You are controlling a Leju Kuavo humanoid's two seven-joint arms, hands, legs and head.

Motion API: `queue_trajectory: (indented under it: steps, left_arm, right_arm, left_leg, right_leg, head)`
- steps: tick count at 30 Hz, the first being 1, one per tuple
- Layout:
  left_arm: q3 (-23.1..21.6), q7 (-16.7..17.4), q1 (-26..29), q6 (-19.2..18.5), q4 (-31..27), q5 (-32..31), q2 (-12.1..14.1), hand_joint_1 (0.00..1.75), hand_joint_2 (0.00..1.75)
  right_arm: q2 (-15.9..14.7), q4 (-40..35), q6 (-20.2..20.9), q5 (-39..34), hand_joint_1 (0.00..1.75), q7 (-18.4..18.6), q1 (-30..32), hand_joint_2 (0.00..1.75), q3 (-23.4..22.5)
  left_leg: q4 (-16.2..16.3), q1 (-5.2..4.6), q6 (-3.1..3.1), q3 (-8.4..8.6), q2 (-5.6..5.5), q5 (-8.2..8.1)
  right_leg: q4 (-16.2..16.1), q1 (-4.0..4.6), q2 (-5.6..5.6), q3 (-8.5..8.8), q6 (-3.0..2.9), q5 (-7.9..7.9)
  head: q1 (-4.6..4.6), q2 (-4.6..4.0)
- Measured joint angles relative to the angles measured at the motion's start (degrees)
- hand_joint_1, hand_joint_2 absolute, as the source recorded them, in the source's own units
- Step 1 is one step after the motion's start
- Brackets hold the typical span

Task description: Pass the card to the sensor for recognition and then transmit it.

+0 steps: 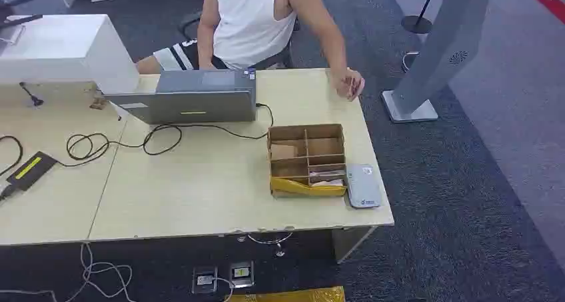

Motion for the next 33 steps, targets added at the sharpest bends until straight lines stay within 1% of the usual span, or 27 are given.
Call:
queue_trajectory:
  steps: [9, 14, 20, 23, 27, 28, 30, 31, 33]
  left_arm:
    - [0.0, -0.2, 0.0, 0.0, 0.0, 0.1, -0.2, 0.0, 0.0]
    - [0.0, -0.2, 0.0, 0.2, 0.0, 0.0, -0.2, 0.0, 0.0]
    - [0.0, -0.2, 0.0, 0.1, 0.0, 0.1, -0.1, 0.0, 0.0]
    - [0.0, -0.9, 0.0, 0.0, 0.0, 0.2, -0.1, 0.0, 0.0]
    - [0.0, -1.0, 0.0, 0.1, 0.0, 0.3, -0.2, 0.0, 0.0]
    - [-0.1, -1.0, 0.0, 0.1, 0.0, 0.3, -0.2, 0.0, 0.0]
    - [-0.3, -1.0, 0.0, 0.1, 0.0, 0.6, -0.1, 0.0, 0.0]
    - [-0.3, -1.0, 0.0, 0.1, 0.0, 0.7, -0.1, 0.0, 0.0]
    - [-0.3, -1.0, 0.0, 0.1, 0.0, 0.9, -0.1, 0.0, 0.0]
  right_arm:
    - [0.0, 0.0, 0.2, 0.2, 0.0, 0.3, 0.1, 0.0, -0.4]
    - [0.0, 0.0, 0.7, 0.9, 0.0, 1.7, 0.5, 0.0, -0.4]
    - [0.0, 0.0, 0.3, 0.9, 0.0, -0.3, 0.6, 0.0, -1.0]
    - [-0.1, 0.0, 0.0, 0.9, 0.0, -1.2, 0.1, 0.0, -1.3]
    - [-0.4, 0.0, -1.7, 0.0, 0.0, -4.4, -1.0, 0.0, -2.5]
    - [-0.5, 0.0, -1.9, 0.0, 0.0, -4.9, -1.3, 1.75, -2.8]
    - [-0.7, 0.0, -2.4, -0.1, 0.0, -5.5, -1.8, 1.75, -3.7]
    - [-1.0, 0.0, -3.0, -0.7, 0.0, -6.5, -2.1, 1.75, -4.0]
    - [-1.6, 0.1, -5.1, -3.0, 0.0, -10.3, -2.7, 1.75, -5.2]
  left_leg:
    - [0.0, 0.0, 0.0, 0.0, 0.01, 0.0]
    - [0.0, 0.0, 0.0, 0.0, 0.01, 0.0]
    - [0.0, 0.0, 0.0, -0.01, 0.01, 0.0]
    - [0.0, 0.0, 0.0, -0.01, 0.01, 0.0]
    - [0.0, -0.01, 0.0, 0.0, 0.01, 0.0]
    - [0.0, -0.01, 0.0, 0.01, 0.01, 0.0]
    - [0.0, -0.01, 0.0, 0.0, 0.0, 0.01]
    - [0.0, -0.01, 0.0, 0.0, 0.0, 0.01]
    - [0.0, -0.01, 0.0, -0.01, 0.01, 0.01]
  right_leg:
    - [0.0, 0.0, 0.01, 0.0, 0.0, 0.0]
    - [0.0, 0.0, 0.0, 0.0, 0.0, 0.0]
    - [0.0, 0.0, 0.01, 0.0, 0.0, 0.0]
    - [0.0, 0.0, 0.01, 0.01, 0.0, 0.0]
    - [0.0, -0.01, 0.01, 0.01, 0.0, 0.01]
    - [0.0, -0.01, 0.0, 0.01, 0.0, 0.01]
    - [0.0, -0.01, 0.0, 0.02, 0.0, 0.01]
    - [0.0, -0.01, 0.01, 0.02, 0.01, 0.01]
    - [0.0, -0.01, 0.01, 0.02, 0.01, 0.01]
  head:
    - [0.02, 0.0]
    - [0.0, 0.0]
    - [0.0, 0.0]
    - [0.02, 0.0]
    - [0.0, 0.0]
    - [0.0, 0.0]
    - [0.0, 0.0]
    - [0.0, 0.0]
    - [-0.02, 0.0]
